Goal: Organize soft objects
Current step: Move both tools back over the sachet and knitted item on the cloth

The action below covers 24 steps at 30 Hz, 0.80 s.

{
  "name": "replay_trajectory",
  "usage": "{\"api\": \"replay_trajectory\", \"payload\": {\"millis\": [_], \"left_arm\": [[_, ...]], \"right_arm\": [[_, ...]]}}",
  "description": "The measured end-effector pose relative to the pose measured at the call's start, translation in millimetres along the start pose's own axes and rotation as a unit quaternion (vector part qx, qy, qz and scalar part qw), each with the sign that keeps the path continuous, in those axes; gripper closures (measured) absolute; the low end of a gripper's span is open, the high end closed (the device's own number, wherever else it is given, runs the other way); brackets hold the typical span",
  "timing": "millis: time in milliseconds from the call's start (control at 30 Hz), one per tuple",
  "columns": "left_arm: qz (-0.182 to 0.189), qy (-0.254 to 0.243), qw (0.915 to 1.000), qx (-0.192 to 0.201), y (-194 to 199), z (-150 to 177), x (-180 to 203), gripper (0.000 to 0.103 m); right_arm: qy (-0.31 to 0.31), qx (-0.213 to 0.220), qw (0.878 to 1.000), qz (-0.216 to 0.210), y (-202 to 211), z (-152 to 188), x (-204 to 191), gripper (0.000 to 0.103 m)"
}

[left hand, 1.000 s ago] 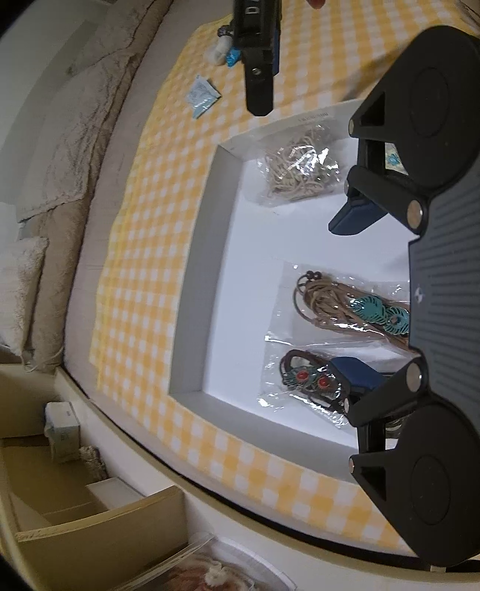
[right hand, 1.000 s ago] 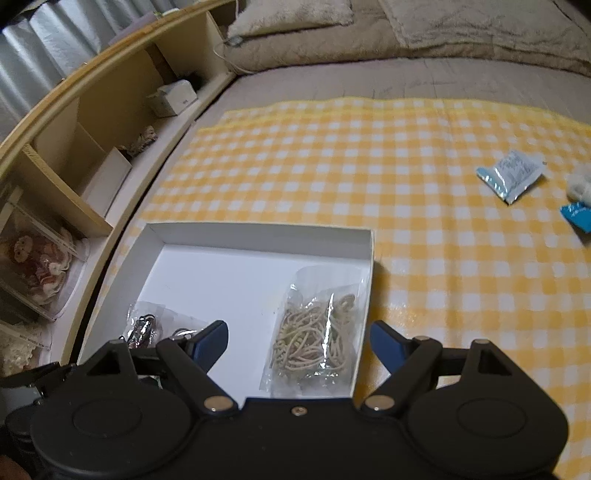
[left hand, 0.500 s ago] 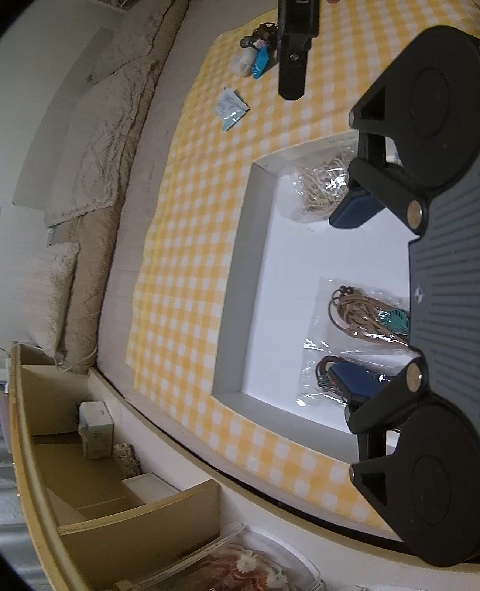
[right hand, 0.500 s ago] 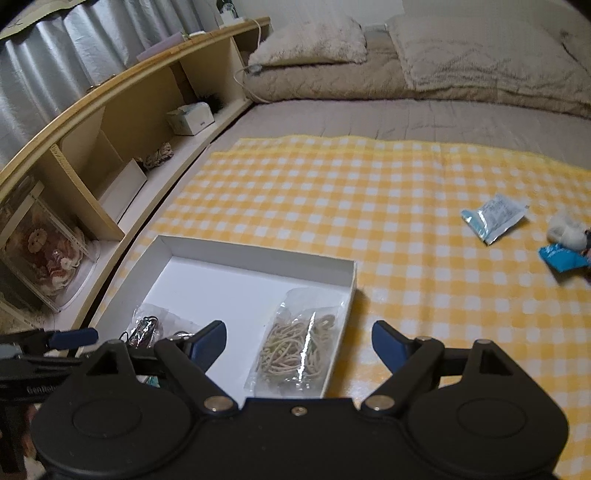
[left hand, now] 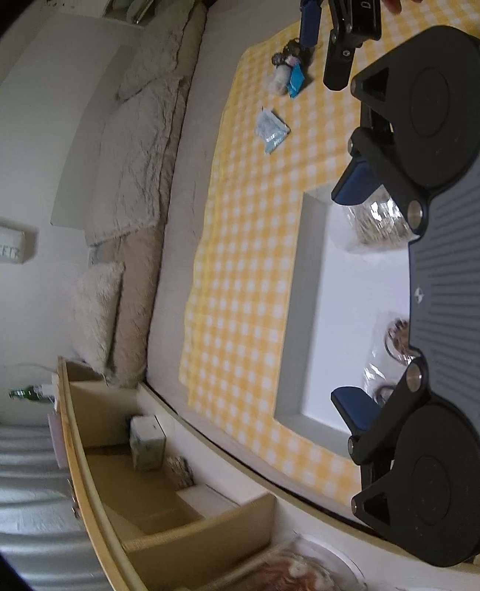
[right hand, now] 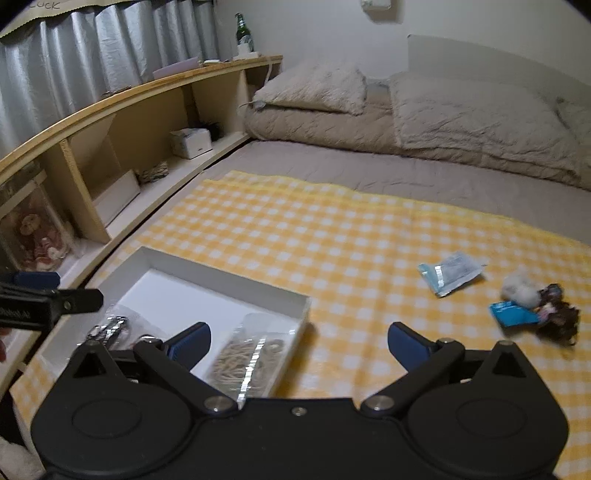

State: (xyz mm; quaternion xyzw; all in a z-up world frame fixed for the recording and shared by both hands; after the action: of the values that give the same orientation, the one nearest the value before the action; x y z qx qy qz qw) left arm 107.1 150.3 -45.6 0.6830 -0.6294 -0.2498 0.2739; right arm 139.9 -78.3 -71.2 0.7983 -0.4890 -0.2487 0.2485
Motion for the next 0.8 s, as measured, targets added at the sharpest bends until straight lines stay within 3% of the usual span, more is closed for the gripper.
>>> {"api": "replay_trajectory", "payload": {"millis": [433, 800], "left_arm": [[0.032, -0.047, 0.9984, 0.011, -33.1, -23.7, 84.6, 0.000], [0.057, -0.090, 0.9937, 0.034, -74.8, -44.7, 160.5, 0.000]], "right_arm": [[-0.056, 0.030, 0.996, 0.069, 25.3, -1.9, 92.0, 0.000], [-0.110, 0.049, 0.982, 0.147, 42.1, 5.3, 194.9, 0.000]]}}
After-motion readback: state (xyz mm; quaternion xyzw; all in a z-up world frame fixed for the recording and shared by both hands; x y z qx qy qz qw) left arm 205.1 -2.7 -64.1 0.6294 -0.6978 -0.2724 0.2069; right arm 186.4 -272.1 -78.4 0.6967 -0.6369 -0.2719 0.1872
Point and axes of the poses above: each gripper's, at about its wrist camera, not at the fingertips, and y roughly against the way its jaws point, x to its right, z to its underside, the point moved 6 cm from there along -y, roughly the way its jaws point, and after that the axes turned 1 degree about -z, right-handed, at the moved point
